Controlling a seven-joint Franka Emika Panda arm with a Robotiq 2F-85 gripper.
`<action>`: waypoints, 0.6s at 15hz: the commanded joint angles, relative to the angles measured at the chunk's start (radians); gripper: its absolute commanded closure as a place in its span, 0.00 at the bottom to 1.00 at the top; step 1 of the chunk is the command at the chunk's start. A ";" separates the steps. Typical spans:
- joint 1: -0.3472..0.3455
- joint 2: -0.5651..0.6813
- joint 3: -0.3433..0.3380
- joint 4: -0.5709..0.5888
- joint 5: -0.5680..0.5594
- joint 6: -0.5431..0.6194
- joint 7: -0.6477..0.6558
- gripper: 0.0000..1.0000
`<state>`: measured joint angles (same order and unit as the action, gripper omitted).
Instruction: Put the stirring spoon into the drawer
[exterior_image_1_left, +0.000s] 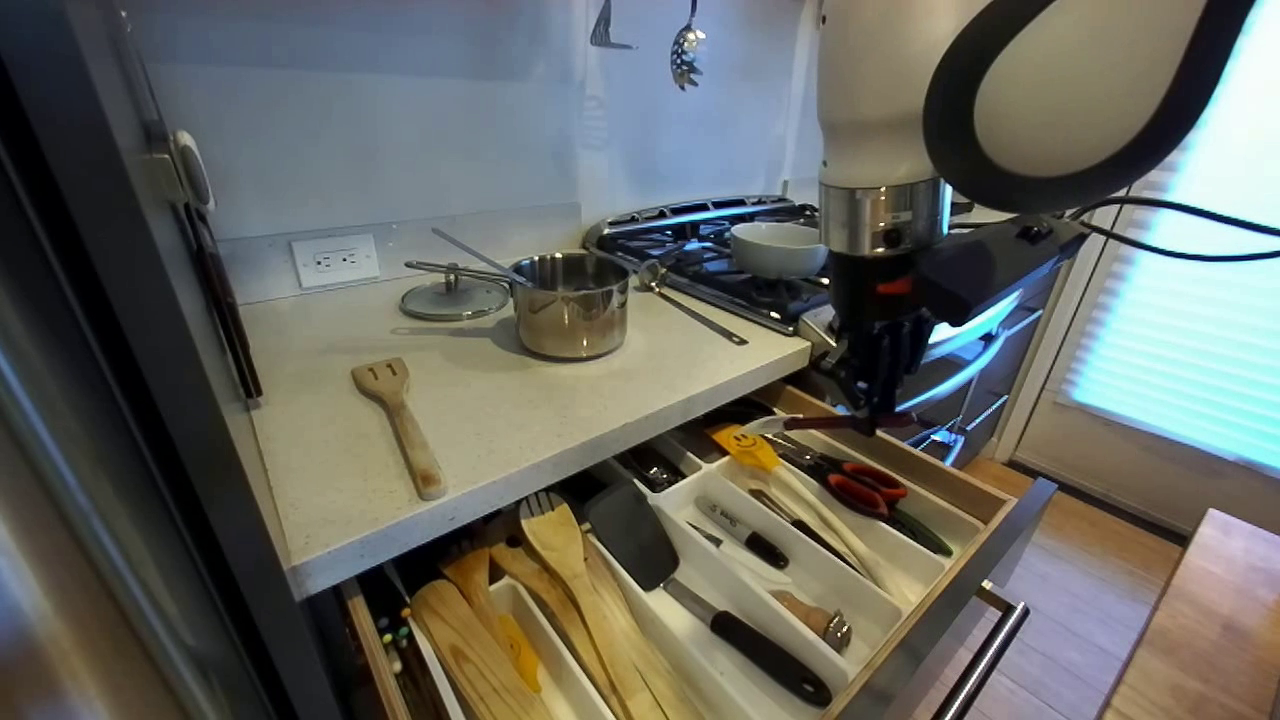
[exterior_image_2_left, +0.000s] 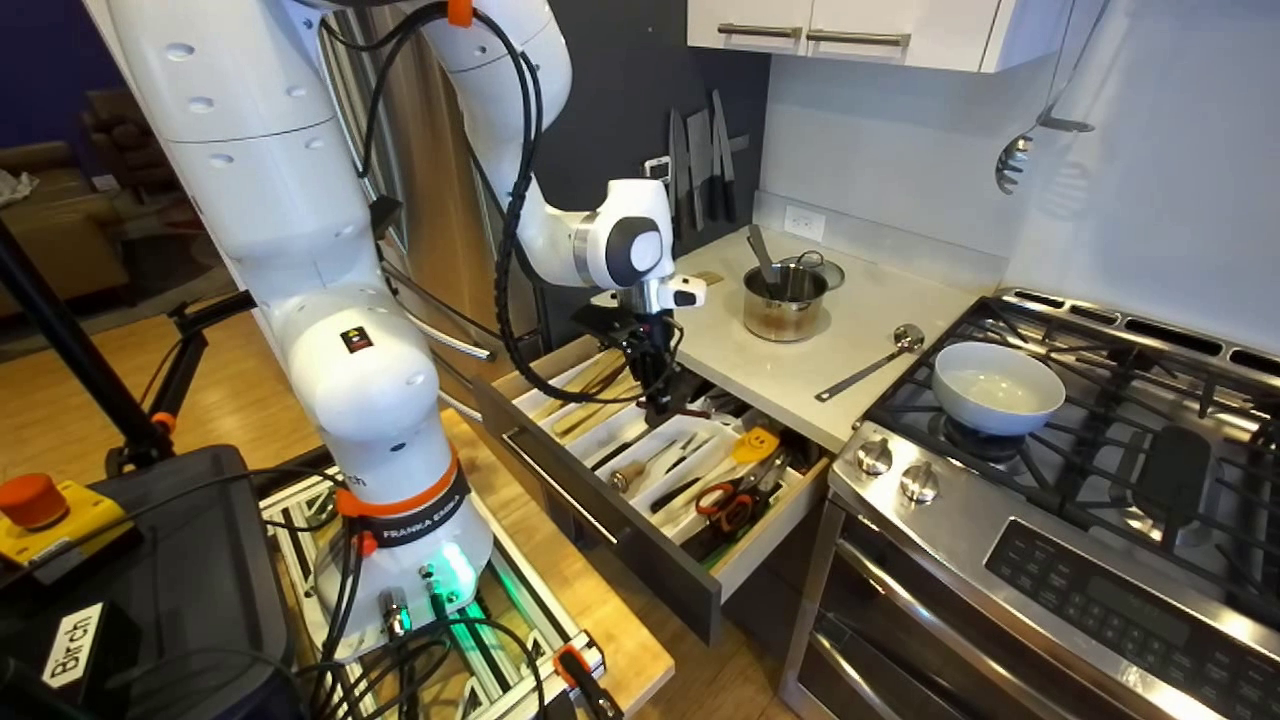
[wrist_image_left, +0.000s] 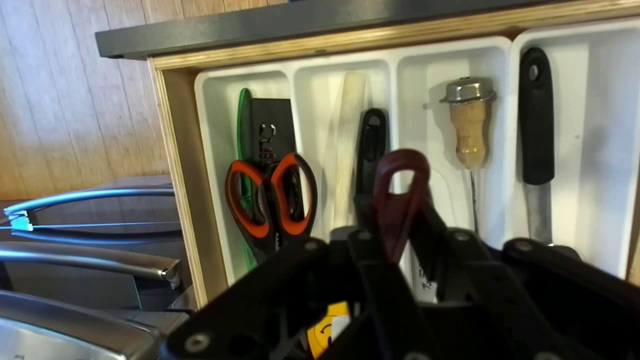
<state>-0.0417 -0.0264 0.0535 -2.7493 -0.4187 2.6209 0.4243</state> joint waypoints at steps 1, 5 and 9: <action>0.014 -0.003 -0.012 0.001 0.003 -0.003 -0.003 0.77; -0.008 0.028 -0.026 0.003 -0.245 0.129 0.151 0.94; -0.013 0.069 -0.023 -0.001 -0.420 0.137 0.290 0.94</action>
<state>-0.0483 0.0009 0.0376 -2.7503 -0.7334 2.7309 0.6281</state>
